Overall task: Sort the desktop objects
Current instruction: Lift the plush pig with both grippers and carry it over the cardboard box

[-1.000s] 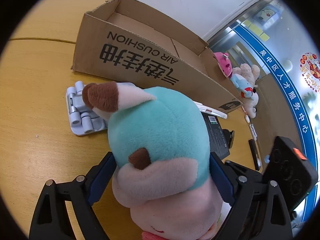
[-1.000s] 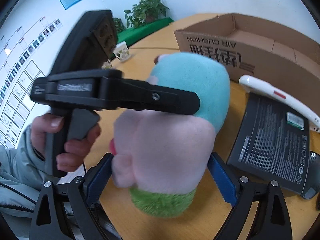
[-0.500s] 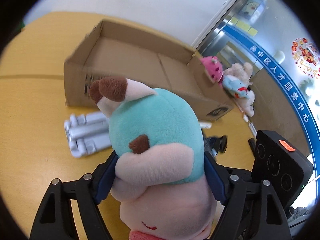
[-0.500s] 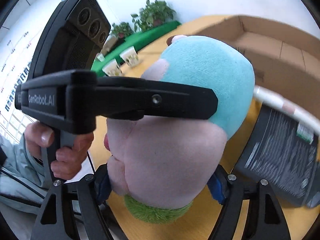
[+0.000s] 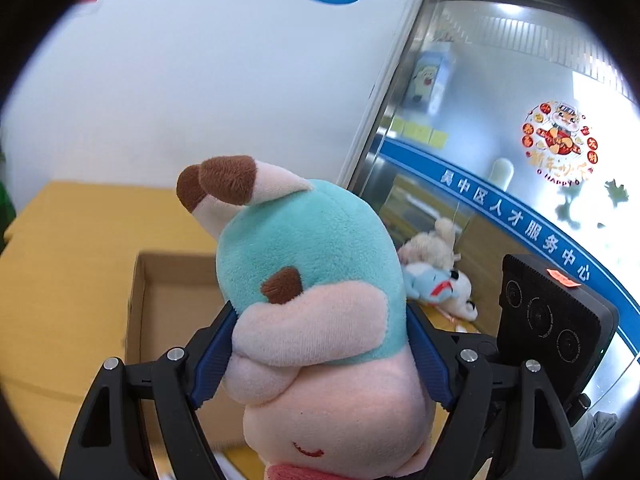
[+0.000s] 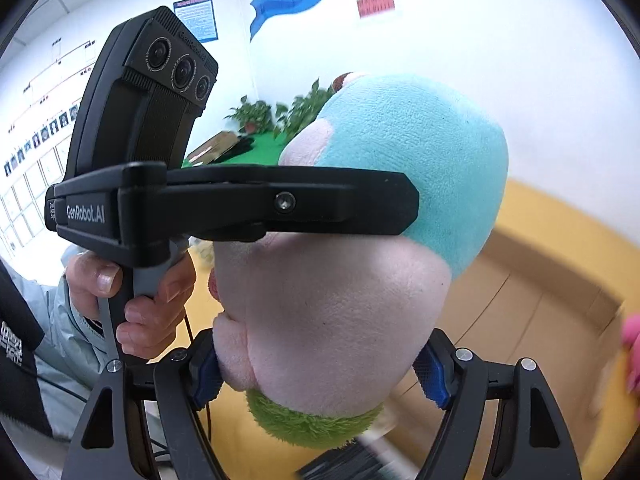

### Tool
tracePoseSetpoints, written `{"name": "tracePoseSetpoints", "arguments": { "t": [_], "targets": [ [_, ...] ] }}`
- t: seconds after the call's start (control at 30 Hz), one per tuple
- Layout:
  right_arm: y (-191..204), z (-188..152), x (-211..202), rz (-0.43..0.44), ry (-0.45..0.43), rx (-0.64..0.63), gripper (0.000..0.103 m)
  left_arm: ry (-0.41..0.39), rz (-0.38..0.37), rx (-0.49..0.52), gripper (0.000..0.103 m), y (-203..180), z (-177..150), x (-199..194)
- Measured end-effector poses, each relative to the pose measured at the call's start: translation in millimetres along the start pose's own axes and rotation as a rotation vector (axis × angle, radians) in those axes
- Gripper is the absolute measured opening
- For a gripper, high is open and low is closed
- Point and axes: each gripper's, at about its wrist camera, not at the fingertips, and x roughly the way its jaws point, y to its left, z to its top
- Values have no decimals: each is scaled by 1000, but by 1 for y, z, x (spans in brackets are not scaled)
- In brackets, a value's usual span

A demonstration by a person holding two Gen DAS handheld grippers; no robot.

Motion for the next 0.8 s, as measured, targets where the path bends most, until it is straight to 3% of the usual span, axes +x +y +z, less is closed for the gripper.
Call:
{"name": "tracePoseSetpoints", "arguments": {
  "t": [0.17,0.43,0.67,0.8],
  "targets": [
    [-22,56,-16,-42,-30,-66,76,-89,9,63,80,3,62,5],
    [-63,122,3,-29,-63,-86,76,-105,32,62,80,40,123,17],
    [-108,127,40,4,-59,-1,76,-26,75,7,80,94,137,67],
    [-136,108,81,31,3,83,76,75,99,-51,80,129,120,112]
  ]
}}
